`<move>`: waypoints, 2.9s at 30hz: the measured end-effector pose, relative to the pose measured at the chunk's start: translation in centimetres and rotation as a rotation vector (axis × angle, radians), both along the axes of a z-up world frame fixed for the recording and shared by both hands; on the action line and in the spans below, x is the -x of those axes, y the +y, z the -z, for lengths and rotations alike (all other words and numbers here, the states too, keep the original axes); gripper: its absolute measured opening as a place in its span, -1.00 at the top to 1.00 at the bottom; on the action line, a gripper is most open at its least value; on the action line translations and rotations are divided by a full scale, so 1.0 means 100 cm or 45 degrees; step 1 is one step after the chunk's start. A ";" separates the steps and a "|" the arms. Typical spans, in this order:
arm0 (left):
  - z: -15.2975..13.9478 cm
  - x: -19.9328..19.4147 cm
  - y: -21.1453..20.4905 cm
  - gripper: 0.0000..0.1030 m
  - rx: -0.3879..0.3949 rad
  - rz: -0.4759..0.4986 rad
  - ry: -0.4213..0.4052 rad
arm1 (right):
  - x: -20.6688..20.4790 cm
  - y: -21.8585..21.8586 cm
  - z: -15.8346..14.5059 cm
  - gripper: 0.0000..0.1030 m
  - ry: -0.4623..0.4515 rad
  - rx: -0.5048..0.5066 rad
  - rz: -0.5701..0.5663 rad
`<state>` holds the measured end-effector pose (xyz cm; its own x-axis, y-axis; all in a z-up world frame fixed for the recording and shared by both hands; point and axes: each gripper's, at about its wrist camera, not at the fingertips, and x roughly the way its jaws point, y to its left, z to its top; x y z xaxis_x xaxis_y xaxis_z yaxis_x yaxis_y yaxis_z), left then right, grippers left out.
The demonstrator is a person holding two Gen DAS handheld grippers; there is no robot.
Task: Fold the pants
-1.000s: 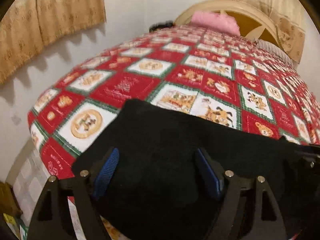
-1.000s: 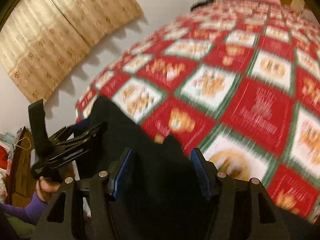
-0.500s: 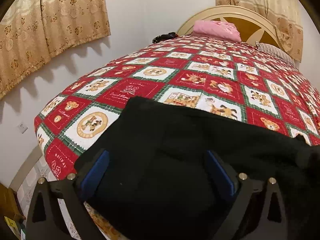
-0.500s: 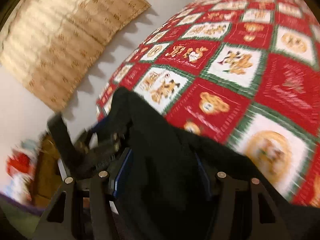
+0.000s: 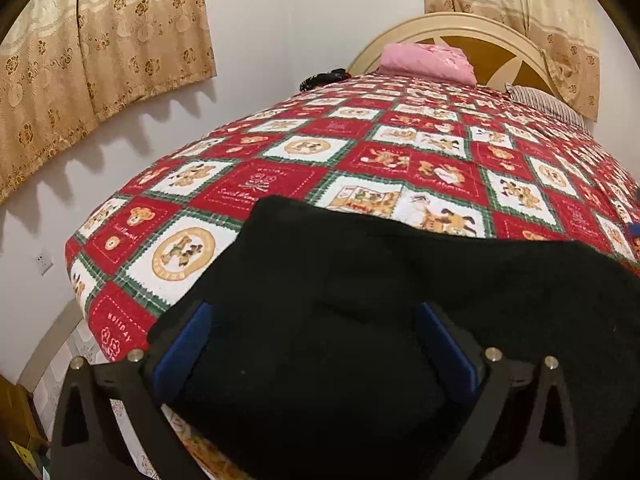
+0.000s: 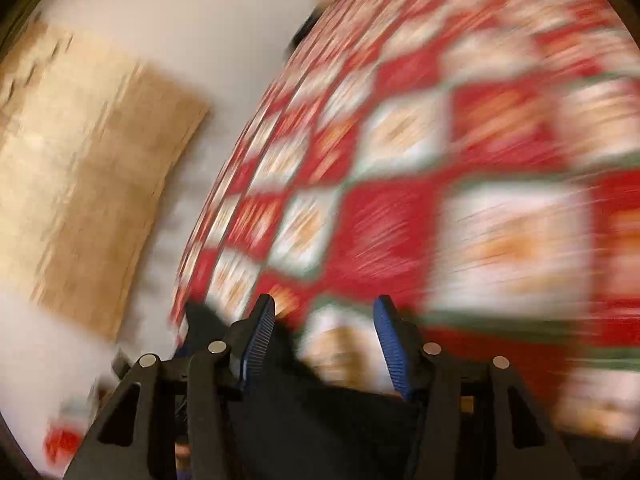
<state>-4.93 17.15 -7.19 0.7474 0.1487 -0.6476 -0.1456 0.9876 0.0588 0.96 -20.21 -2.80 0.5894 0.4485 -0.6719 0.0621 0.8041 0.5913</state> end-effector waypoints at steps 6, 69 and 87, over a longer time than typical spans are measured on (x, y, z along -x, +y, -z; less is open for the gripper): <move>0.000 -0.001 -0.002 -1.00 0.002 -0.023 0.005 | 0.086 -0.148 -0.069 -0.04 0.137 0.711 0.824; -0.054 0.004 -0.023 -1.00 0.190 0.182 0.058 | 0.329 -0.264 -0.047 0.79 -0.012 0.511 0.950; -0.081 0.016 -0.104 -1.00 0.018 0.357 -0.021 | 0.316 -0.299 -0.035 0.78 -0.212 0.390 0.758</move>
<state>-6.54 6.76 0.90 0.7686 -0.0748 -0.6353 0.1329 0.9901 0.0443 -30.68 -50.14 0.74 0.7826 -0.1792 -0.5962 0.4731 0.7936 0.3825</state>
